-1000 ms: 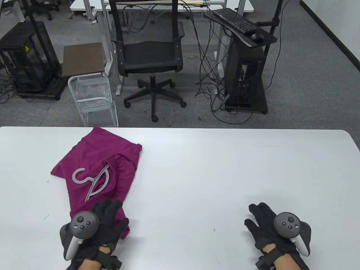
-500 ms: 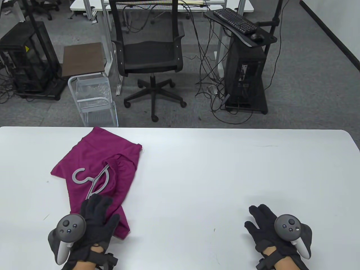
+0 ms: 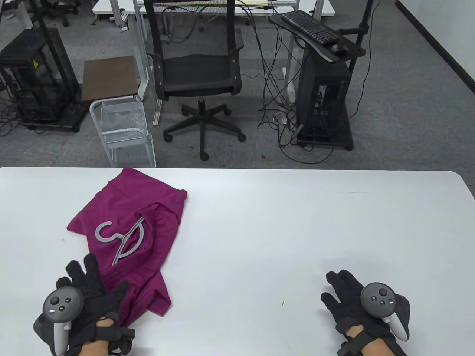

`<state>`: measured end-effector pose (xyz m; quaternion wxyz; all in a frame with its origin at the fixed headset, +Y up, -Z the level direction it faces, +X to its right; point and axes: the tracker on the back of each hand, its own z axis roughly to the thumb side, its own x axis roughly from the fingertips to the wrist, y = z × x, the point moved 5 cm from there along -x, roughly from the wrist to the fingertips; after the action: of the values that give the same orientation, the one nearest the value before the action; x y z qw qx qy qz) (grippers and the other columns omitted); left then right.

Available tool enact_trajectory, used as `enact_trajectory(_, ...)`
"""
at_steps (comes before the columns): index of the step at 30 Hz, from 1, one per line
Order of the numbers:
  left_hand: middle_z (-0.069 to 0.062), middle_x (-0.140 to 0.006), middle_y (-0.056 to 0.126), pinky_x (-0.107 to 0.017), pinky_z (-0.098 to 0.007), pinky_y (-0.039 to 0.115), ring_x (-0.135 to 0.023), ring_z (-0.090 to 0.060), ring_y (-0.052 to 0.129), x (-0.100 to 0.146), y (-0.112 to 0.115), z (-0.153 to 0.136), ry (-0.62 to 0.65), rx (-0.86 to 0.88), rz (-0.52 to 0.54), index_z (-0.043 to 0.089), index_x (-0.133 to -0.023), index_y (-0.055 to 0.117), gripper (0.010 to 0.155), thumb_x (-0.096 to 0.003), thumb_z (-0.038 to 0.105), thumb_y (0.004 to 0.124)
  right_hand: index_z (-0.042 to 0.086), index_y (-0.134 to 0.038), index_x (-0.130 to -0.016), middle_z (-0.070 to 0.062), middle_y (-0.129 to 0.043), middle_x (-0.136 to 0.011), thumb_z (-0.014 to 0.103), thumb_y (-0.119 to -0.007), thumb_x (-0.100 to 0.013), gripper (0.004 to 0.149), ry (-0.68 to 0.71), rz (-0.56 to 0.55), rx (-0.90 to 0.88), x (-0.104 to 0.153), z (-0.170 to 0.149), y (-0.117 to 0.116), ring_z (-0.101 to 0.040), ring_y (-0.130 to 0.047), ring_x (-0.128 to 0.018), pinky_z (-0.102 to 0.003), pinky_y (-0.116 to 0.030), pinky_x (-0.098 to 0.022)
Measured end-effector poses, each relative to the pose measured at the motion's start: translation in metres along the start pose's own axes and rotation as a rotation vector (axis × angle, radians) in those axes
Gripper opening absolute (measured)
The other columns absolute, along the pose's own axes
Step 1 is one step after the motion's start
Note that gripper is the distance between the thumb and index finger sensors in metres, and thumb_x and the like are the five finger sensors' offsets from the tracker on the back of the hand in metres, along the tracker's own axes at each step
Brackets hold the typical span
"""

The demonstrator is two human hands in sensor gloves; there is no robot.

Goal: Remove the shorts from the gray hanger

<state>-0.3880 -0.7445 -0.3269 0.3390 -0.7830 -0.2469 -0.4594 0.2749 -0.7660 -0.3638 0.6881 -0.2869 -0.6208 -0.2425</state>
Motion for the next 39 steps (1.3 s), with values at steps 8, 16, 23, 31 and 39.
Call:
enact_trajectory(8, -0.011, -0.093, -0.034, -0.065, -0.078, 0.002, -0.097, -0.051, -0.017, -0.008, 0.003, -0.038, -0.281, -0.107, -0.007, 0.027, -0.111, 0.019, 0.124, -0.0233, 0.054, 0.103, 0.016, -0.05, -0.11, -0.019, -0.034, -0.115, 0.046, -0.075, -0.052, 0.07, -0.007, 0.027, 0.009, -0.002, 0.001, -0.005, -0.052, -0.033, -0.102, -0.077, -0.041, -0.065)
enact_trajectory(16, -0.012, -0.098, -0.029, -0.068, -0.075, 0.005, -0.097, -0.05, -0.016, -0.01, 0.028, -0.043, -0.41, -0.354, -0.118, 0.029, -0.105, 0.029, 0.111, -0.024, 0.059, 0.099, 0.015, -0.052, -0.109, -0.02, -0.035, -0.115, 0.045, -0.075, -0.052, 0.069, -0.018, 0.03, 0.009, 0.0, 0.0, -0.005, -0.052, -0.034, -0.102, -0.077, -0.041, -0.065)
enact_trajectory(23, -0.008, -0.117, -0.002, -0.07, -0.073, 0.007, -0.1, -0.047, -0.013, -0.012, 0.038, -0.036, -0.386, -0.417, -0.12, 0.034, -0.092, 0.058, 0.081, -0.0252, 0.057, 0.098, 0.015, -0.053, -0.109, -0.02, -0.035, -0.115, 0.045, -0.075, -0.052, 0.069, -0.023, 0.037, 0.012, 0.001, 0.0, -0.006, -0.052, -0.034, -0.102, -0.077, -0.041, -0.065)
enact_trajectory(31, -0.008, -0.121, 0.009, -0.071, -0.072, 0.008, -0.102, -0.048, -0.008, -0.018, 0.043, -0.04, -0.393, -0.301, -0.146, 0.037, -0.096, 0.067, 0.078, -0.0274, 0.055, 0.099, 0.015, -0.053, -0.109, -0.02, -0.036, -0.115, 0.045, -0.075, -0.052, 0.068, -0.027, 0.049, 0.011, 0.001, 0.0, -0.007, -0.053, -0.034, -0.102, -0.077, -0.042, -0.065)
enact_trajectory(39, 0.003, -0.108, 0.052, -0.075, -0.071, 0.018, -0.096, -0.032, 0.044, -0.016, 0.026, -0.015, -0.209, -0.129, -0.016, 0.049, -0.075, 0.073, 0.041, -0.037, 0.053, 0.088, 0.015, -0.053, -0.109, -0.02, -0.036, -0.115, 0.045, -0.075, -0.052, 0.068, -0.024, 0.053, 0.004, 0.001, 0.002, -0.007, -0.052, -0.034, -0.102, -0.077, -0.041, -0.065)
